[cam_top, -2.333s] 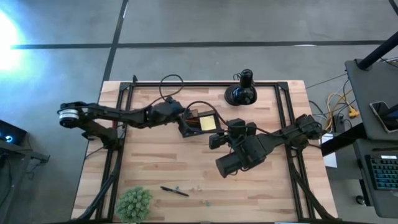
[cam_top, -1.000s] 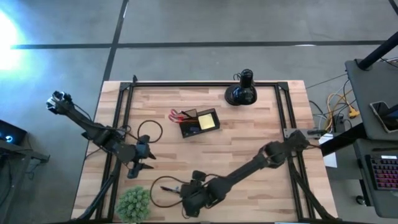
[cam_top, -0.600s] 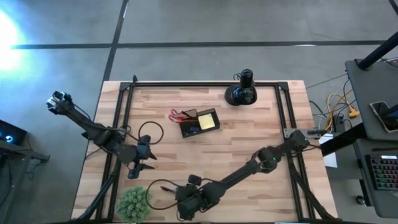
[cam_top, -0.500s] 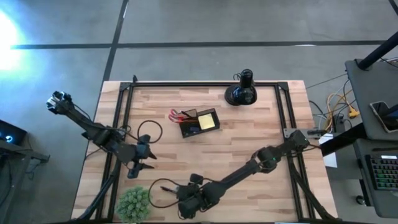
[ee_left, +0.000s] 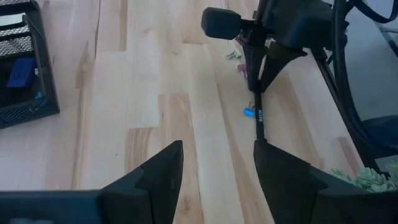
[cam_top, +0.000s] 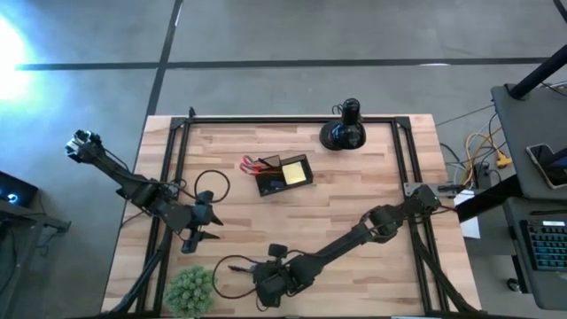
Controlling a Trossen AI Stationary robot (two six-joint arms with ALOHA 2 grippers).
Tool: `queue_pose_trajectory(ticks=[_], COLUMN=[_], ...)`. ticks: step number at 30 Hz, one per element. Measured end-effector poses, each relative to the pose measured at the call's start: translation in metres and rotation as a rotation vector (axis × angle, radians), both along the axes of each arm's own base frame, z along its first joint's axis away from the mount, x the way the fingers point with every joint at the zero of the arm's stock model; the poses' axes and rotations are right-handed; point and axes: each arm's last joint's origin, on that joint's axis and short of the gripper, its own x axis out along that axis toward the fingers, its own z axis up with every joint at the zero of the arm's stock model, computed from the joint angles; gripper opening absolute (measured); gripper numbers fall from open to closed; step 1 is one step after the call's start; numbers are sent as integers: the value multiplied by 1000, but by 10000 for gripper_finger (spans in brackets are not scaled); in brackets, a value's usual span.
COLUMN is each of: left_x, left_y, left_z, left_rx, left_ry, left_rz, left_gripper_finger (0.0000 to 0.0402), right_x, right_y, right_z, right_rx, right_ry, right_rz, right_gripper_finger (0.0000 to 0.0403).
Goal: Pick and place office supplies into organizer
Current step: Put the pen into the black organizer
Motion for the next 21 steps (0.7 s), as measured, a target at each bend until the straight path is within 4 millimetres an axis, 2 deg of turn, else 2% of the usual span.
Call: queue_pose_trajectory(ticks=[4, 8, 11, 13, 15, 19, 21], left_x=[0, 0, 0, 1, 1, 0, 0], left_y=[0, 0, 1, 2, 4, 6, 8], left_z=[0, 0, 0, 0, 1, 8, 13], left_rx=[-1, 2, 24, 47, 67, 70, 79], left_ry=[1, 1, -14, -29, -50, -122, -184], left_rz=[0, 3, 32, 62, 94, 144, 163], left_gripper_finger=[183, 183, 183, 183, 183, 183, 183], right_x=[3, 4, 2, -4, -7, -25, -31], right_y=[-7, -13, -17, -22, -27, -42, -48], right_z=[0, 6, 25, 39, 56, 121, 137], right_rx=[-33, -7, 54, 32, 28, 42, 35], right_ry=[19, 15, -16, -35, -124, -299, -341], right_rz=[52, 10, -111, -239, -404, -664, -709], right_gripper_finger=[21, 18, 16, 15, 15, 14, 14])
